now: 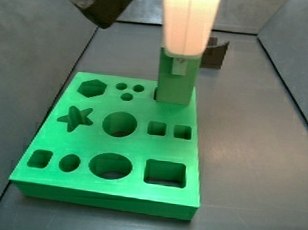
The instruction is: Insert the arch object.
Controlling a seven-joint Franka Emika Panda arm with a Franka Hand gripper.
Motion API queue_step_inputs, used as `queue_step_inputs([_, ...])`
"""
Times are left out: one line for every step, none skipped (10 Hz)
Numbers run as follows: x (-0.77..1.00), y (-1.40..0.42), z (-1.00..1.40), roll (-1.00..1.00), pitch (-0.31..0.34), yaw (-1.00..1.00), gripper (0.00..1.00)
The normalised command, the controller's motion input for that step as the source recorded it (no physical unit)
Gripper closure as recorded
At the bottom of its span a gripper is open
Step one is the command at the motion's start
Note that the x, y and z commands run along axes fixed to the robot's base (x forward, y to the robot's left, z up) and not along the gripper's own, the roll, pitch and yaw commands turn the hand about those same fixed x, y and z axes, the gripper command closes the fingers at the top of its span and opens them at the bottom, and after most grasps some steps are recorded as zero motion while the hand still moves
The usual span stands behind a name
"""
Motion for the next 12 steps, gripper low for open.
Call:
queue_step_inputs([-0.08,0.07,-0.60,0.17,-0.024,0.00,1.00])
queue_step_inputs([-0.02,0.09,-0.57,0.20,0.000,0.00,1.00])
queue_step_inputs([0.00,0.13,-0.58,0.22,0.000,-0.17,1.00])
queue_step_inputs([0.00,0.14,-0.58,0.21,0.000,-0.22,1.00])
queue_step_inputs([0.00,0.00,-0.89,0.14,-0.067,-0.25,1.00])
queue_step_inputs([0.00,-0.05,-1.00,0.02,-0.119,-0.26,1.00])
queue_step_inputs([0.00,-0.04,-1.00,0.00,-0.123,-0.21,1.00])
queue_step_inputs([0.00,0.00,-0.98,0.00,-0.141,-0.11,1.00])
queue_step_inputs([0.00,0.00,-0.51,-0.15,-0.133,-0.08,1.00])
queue_step_inputs([0.00,0.05,-0.25,-0.21,-0.084,-0.05,1.00])
queue_step_inputs([0.02,0.03,-0.16,-0.13,-0.024,-0.06,1.00])
queue_step_inputs([0.00,0.00,0.00,0.00,0.000,0.00,1.00])
